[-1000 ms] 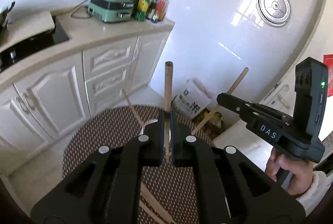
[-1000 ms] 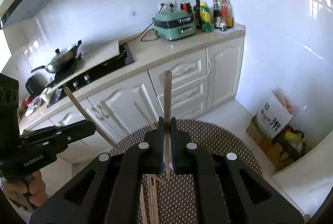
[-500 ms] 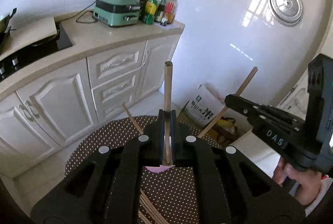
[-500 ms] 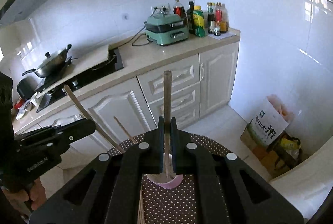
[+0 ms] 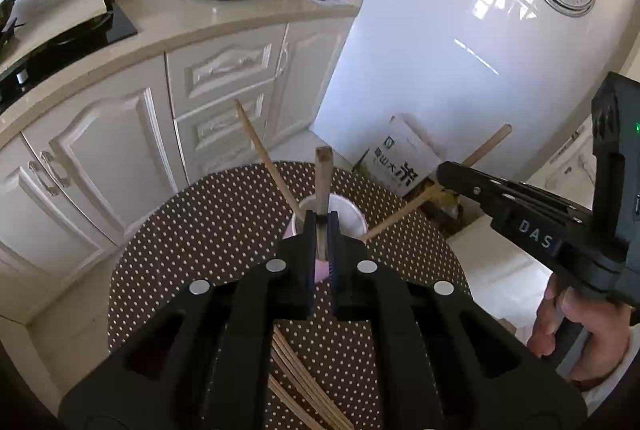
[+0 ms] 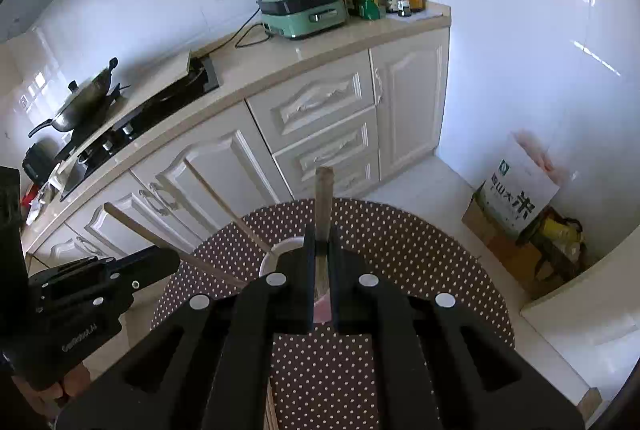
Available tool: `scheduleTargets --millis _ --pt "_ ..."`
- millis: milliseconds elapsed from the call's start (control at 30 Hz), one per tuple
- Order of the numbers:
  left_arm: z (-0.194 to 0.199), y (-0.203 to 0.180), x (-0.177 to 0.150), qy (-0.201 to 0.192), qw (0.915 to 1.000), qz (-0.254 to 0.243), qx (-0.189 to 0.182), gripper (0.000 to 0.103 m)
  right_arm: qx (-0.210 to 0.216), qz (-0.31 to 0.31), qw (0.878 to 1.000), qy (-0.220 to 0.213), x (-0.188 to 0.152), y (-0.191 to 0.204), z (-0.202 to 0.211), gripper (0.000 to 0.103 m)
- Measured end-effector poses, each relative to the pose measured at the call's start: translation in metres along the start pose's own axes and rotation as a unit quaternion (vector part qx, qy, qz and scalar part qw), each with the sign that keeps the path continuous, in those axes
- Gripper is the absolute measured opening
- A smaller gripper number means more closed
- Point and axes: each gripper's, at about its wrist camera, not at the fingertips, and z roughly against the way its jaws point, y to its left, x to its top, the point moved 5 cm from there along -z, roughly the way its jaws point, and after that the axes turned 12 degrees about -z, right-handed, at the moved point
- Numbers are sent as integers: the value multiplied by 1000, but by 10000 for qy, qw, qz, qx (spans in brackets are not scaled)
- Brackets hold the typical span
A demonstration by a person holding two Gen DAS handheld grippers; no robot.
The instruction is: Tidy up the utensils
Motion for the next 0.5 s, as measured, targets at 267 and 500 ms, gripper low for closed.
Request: scheduleTargets --millis 267,500 --pt "-6 -6 -17 296 9995 -21 -137 5 -63 -33 9997 227 -17 0 -4 5" --pt "-2 -5 -25 426 9991 -17 26 8 -49 -176 9992 350 -28 0 -2 8"
